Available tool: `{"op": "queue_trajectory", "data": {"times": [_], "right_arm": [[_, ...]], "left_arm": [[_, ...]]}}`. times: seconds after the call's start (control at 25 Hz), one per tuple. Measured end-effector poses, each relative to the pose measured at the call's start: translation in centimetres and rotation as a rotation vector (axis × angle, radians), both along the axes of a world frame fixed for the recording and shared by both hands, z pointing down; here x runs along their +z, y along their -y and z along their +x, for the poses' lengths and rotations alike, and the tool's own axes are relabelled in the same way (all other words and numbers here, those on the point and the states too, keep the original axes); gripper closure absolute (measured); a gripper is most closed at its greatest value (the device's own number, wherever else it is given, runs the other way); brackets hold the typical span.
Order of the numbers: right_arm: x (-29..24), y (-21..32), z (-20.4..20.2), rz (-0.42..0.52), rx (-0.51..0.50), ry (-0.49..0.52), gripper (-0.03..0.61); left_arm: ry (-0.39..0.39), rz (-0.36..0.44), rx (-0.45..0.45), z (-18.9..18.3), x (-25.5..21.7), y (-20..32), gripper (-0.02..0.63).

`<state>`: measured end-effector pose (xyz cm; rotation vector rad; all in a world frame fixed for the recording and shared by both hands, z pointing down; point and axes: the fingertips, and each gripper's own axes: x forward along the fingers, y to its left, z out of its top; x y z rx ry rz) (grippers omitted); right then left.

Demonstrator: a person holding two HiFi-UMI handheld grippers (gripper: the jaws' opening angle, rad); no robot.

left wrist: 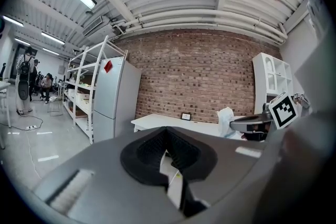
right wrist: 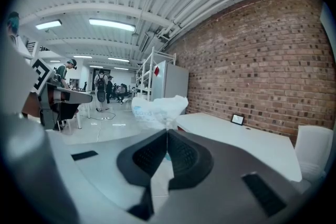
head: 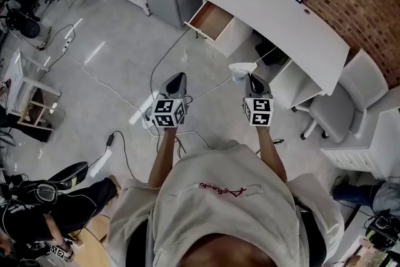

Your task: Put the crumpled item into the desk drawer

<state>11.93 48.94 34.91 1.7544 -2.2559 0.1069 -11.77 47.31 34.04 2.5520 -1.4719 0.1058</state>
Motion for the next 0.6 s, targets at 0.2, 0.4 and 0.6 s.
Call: {"op": "queue_trajectory", "data": {"times": [0.2,0.4,0.6], "right_arm": [[0.8,-0.8,0.2,-0.022,0.013,-0.008,0.566],[1.5,0.0,0.3,-0.027,0.014,-0.006,0.566],[2.6,2.4,0.3,-0.032,0.001,-0.005,0.566]], "left_arm": [[-0.009,-0.008,0.007,-0.2,0.3,0.0,0.604],[-0.005,-0.017,0.012,0.0,1.2,0.6,0.604],[-0.006,-0.037,-0.001,0.1,2.4,2.5,0.604]]}}
